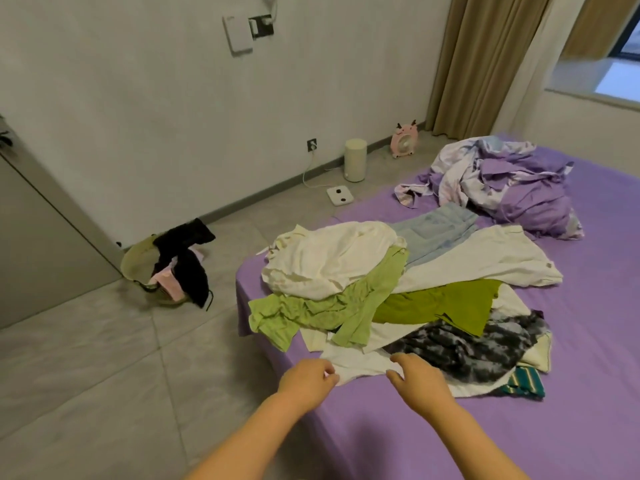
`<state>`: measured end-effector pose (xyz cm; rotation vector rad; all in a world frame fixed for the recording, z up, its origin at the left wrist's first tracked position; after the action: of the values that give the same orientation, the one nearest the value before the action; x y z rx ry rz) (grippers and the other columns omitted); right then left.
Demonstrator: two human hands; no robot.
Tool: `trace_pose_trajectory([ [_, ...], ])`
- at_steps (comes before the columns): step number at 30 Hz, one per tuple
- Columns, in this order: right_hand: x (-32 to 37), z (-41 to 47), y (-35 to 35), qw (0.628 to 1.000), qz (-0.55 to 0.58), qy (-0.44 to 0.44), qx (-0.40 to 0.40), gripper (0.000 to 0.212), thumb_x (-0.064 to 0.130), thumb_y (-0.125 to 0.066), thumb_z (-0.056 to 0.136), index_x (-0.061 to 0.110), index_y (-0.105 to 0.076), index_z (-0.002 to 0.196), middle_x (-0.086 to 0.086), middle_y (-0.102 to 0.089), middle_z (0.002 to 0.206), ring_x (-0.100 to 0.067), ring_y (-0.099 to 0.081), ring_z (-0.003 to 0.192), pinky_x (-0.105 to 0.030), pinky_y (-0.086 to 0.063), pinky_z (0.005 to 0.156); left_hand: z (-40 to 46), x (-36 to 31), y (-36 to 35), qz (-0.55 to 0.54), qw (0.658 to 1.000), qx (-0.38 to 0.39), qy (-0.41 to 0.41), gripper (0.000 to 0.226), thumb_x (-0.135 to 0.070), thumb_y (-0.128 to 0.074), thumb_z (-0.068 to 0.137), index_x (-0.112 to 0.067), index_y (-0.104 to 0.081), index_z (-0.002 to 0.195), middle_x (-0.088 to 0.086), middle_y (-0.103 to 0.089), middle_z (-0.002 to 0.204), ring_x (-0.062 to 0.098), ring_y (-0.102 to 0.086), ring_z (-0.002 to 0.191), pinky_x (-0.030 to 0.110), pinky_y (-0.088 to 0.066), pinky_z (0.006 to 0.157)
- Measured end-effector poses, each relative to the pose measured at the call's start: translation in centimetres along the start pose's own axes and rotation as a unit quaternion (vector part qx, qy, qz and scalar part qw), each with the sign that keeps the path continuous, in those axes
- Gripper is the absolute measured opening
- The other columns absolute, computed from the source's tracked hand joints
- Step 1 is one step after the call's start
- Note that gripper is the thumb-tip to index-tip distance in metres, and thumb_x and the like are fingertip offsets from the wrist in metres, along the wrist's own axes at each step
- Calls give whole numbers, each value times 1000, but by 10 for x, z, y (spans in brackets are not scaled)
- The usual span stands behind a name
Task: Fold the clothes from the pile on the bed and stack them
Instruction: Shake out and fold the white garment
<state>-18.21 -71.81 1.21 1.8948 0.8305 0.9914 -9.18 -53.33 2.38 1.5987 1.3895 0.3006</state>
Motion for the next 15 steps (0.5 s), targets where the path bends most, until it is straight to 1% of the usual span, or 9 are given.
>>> trace_pose_trajectory([
  [3,17,26,3,1000,-3,11,1,40,38,-39,99,24,-46,136,1,-53,133,-18,-51,121,-33,-40,95,16,16,15,-10,1000,-3,5,28,-37,-47,94,-22,-65,111,-1,-62,124,22,-58,111,31,-45,88],
  [5,28,45,4,1000,2,12,-4,40,37,-39,99,23,-47,135,0,-55,130,-18,-54,117,-32,-42,93,30,27,26,-9,1000,2,3,29,-36,-47,94,-21,-65,111,-1,-64,122,21,-58,110,31,-47,89],
  [7,38,65,5,1000,7,1,-8,40,39,-40,99,23,-47,135,0,-55,130,-18,-55,116,-32,-43,93,49,38,37,-8,1000,10,-4,30,-37,-48,95,-21,-65,113,-1,-65,117,20,-59,108,32,-47,89],
  [11,55,102,2,999,27,-39,-15,41,42,-39,99,24,-47,136,3,-53,135,-16,-52,121,-32,-43,95,94,63,65,-7,999,36,-24,30,-38,-48,95,-22,-65,113,0,-66,113,19,-60,104,31,-47,86],
  [13,60,117,3,997,37,-65,-14,42,43,-39,100,24,-46,137,2,-51,136,-15,-51,122,-31,-42,96,115,73,83,1,998,45,-39,27,-37,-47,95,-22,-65,107,0,-67,107,20,-62,101,30,-48,83],
  [15,69,133,4,994,62,-90,-14,43,43,-39,100,22,-45,138,0,-51,137,-17,-50,123,-32,-41,98,137,82,103,13,997,47,-61,19,-36,-47,95,-24,-61,91,-1,-65,96,19,-62,93,30,-46,77],
])
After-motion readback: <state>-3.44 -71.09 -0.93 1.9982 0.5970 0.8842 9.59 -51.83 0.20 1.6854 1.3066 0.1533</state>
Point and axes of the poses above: each hand's wrist, its own z-axis towards the middle knuckle, its own y-axis out of the back of the hand, x = y × z, the point moved 6 cm from there along z, towards the middle knuckle
